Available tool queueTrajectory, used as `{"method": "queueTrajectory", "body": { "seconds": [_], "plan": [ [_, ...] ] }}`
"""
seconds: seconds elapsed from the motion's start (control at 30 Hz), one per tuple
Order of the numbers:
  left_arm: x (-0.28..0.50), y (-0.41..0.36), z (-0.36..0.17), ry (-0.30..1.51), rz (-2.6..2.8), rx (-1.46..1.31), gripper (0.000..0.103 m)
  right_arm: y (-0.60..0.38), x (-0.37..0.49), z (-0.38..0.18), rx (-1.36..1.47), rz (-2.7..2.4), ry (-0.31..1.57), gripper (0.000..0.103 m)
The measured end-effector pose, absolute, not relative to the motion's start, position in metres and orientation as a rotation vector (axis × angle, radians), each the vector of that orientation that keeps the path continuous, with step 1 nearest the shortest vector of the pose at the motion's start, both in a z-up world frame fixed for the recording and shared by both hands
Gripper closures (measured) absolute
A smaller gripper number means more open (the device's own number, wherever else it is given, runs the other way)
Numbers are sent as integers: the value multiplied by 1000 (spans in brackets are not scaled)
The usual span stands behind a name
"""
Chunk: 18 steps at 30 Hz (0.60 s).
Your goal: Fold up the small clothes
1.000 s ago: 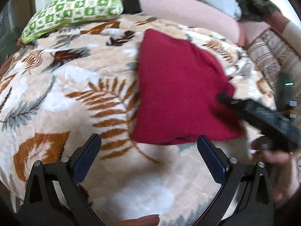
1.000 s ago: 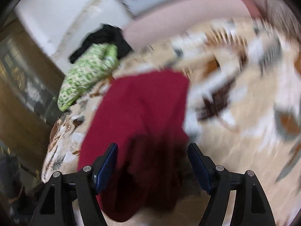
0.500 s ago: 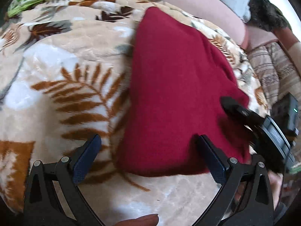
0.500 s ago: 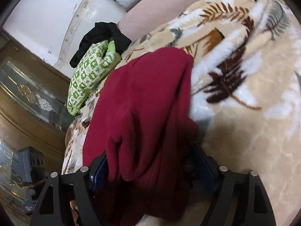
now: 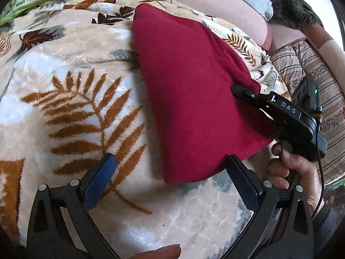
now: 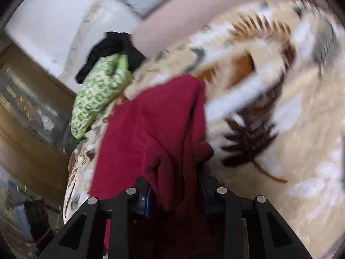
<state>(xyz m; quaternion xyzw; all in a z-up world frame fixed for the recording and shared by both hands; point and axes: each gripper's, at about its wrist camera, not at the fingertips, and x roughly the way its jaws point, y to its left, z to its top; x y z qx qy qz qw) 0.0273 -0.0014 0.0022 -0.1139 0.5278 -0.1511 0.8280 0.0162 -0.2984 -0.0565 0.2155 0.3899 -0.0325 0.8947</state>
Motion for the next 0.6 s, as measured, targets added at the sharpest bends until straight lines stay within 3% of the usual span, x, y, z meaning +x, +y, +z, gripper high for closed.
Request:
{"method": "queueTrajectory", "body": {
  "seconds": [0.17,0.3,0.43,0.6],
  "plan": [
    [28,0,1,1117,-308,-229,1,-311,6,-64,604,-34,785,56],
    [26,-5,2,1111,-284,-180,1,-297,-10,-39,536,-96,785,56],
    [24,-10,0,1111,-264,-153,1,-257,-42,7,218,-197,804,56],
    [15,-17,-2,1109,-237,-88,1,-218,-101,20,-75,-266,766,53]
  ]
}}
